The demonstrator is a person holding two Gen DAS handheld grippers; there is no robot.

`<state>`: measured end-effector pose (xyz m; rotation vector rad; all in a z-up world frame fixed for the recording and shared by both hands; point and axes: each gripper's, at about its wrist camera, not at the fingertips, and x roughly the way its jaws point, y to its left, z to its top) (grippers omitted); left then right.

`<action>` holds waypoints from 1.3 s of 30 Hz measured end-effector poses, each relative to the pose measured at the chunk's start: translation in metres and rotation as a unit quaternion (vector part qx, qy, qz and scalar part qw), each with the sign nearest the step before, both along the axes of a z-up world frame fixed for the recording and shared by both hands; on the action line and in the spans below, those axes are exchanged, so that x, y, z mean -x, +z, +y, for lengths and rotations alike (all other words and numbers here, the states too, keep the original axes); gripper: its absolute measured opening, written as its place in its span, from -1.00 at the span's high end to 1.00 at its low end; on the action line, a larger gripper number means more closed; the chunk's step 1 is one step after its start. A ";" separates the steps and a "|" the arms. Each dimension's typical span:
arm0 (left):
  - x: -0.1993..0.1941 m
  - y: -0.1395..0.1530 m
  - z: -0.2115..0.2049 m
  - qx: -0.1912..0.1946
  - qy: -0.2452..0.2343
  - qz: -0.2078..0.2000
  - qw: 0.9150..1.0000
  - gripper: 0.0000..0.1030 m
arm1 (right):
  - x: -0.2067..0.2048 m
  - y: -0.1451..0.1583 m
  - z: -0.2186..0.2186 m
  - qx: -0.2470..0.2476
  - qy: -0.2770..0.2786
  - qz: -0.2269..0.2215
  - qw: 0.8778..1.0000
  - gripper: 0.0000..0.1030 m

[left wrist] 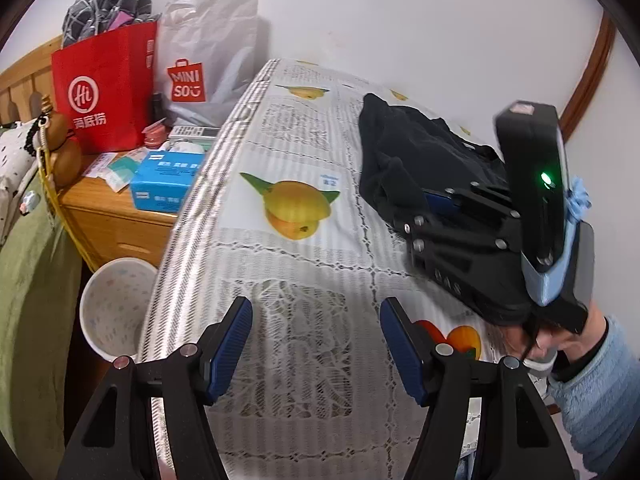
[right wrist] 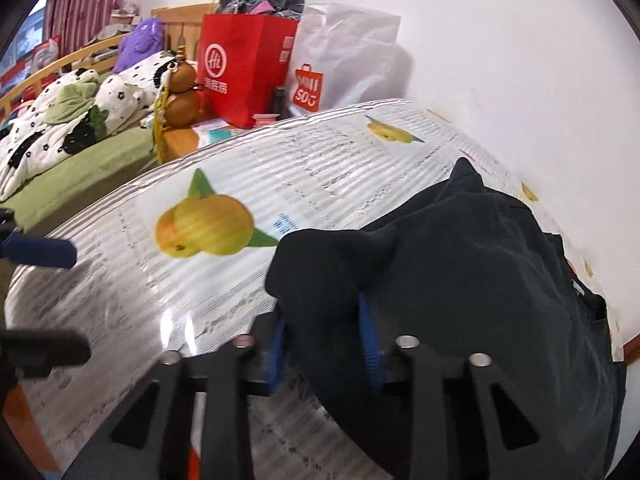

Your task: Fold small clothes

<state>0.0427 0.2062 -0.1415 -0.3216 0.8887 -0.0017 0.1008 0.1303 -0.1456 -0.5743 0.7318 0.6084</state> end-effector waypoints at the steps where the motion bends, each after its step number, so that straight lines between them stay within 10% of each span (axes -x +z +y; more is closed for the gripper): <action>1: -0.001 -0.001 -0.002 -0.001 -0.002 0.000 1.000 -0.25 | -0.003 0.000 0.000 -0.005 -0.002 0.003 1.000 0.59; 7: -0.015 -0.001 -0.019 -0.007 -0.014 0.003 1.000 -0.25 | -0.023 0.060 -0.050 -0.139 -0.053 -0.019 0.989 0.69; 14: -0.044 0.013 -0.064 -0.024 -0.060 -0.015 0.998 -0.25 | -0.039 0.117 -0.192 -0.272 -0.183 -0.078 0.941 0.69; 23: -0.086 0.017 -0.171 -0.031 -0.169 -0.035 0.984 -0.26 | -0.043 0.059 -0.314 -0.292 -0.299 -0.021 0.908 0.68; 39: -0.129 -0.007 -0.260 -0.072 -0.221 -0.017 0.972 -0.26 | -0.037 0.024 -0.356 -0.301 -0.279 0.057 0.910 0.39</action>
